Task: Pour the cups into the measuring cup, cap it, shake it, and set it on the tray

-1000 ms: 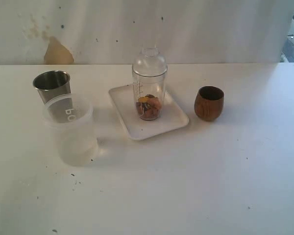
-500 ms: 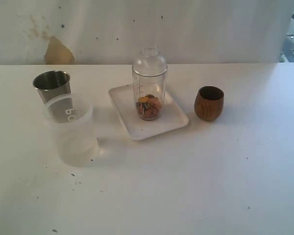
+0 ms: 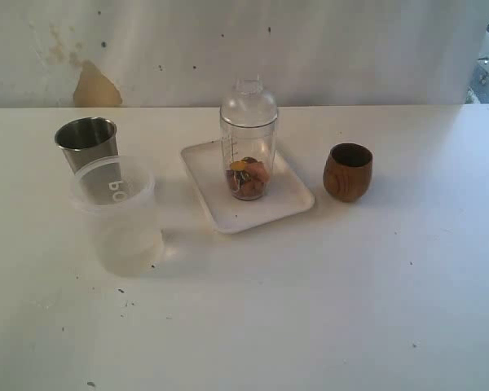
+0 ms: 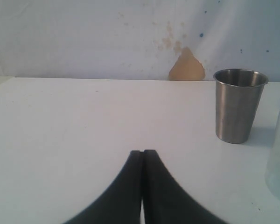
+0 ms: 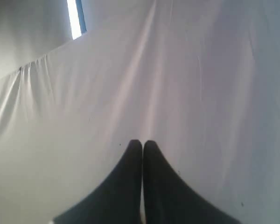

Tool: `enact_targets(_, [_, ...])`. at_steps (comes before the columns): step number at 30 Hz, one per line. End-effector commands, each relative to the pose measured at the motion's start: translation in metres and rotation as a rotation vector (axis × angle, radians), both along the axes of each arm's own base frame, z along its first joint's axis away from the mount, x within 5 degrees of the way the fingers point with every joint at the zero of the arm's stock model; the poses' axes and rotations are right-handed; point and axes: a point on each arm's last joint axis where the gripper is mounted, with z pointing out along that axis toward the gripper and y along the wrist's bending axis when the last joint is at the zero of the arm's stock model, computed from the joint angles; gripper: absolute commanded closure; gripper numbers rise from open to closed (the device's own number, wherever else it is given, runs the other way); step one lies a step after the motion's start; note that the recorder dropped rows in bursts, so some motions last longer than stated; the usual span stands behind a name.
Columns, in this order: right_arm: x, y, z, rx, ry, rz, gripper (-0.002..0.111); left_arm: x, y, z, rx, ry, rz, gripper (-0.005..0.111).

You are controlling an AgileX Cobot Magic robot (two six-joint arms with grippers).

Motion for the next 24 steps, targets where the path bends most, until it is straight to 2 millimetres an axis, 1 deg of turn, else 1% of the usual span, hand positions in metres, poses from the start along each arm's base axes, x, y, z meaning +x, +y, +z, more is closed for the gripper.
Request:
enact_targets(1, [-0.007,-0.003,-0.006,0.062,-0.230,-0.010,0.108,0.000,0.000,-0.001,-0.004,-0.001,-0.002,0.107])
enact_targets(3, [-0.014,-0.006,-0.013,0.097,-0.355,-0.026,0.108,0.000,0.000,-0.001,-0.004,-0.001,-0.002,0.107])
enact_targets(5, [-0.020,-0.009,-0.021,0.103,-0.414,-0.060,0.108,0.000,0.000,-0.001,-0.004,-0.001,-0.002,0.107])
enact_targets(13, [-0.034,-0.013,-0.057,-0.066,-0.498,-0.225,0.108,0.000,0.000,-0.001,-0.004,-0.001,-0.002,0.107])
enact_targets(16, [-0.027,-0.015,-0.070,-0.119,-0.436,-0.302,0.108,0.000,0.000,-0.001,-0.004,-0.001,-0.002,0.107])
enact_targets(20, [-0.020,-0.025,-0.081,0.011,-0.345,-0.371,0.108,0.000,0.000,-0.001,-0.004,-0.001,-0.002,0.107])
enact_targets(21, [-0.017,-0.029,-0.089,0.050,-0.306,-0.408,0.108,0.000,0.000,-0.001,-0.004,-0.001,-0.002,0.107])
enact_targets(24, [-0.012,-0.031,-0.101,0.022,-0.265,-0.478,0.108,0.000,0.000,-0.001,-0.004,-0.001,-0.002,0.107])
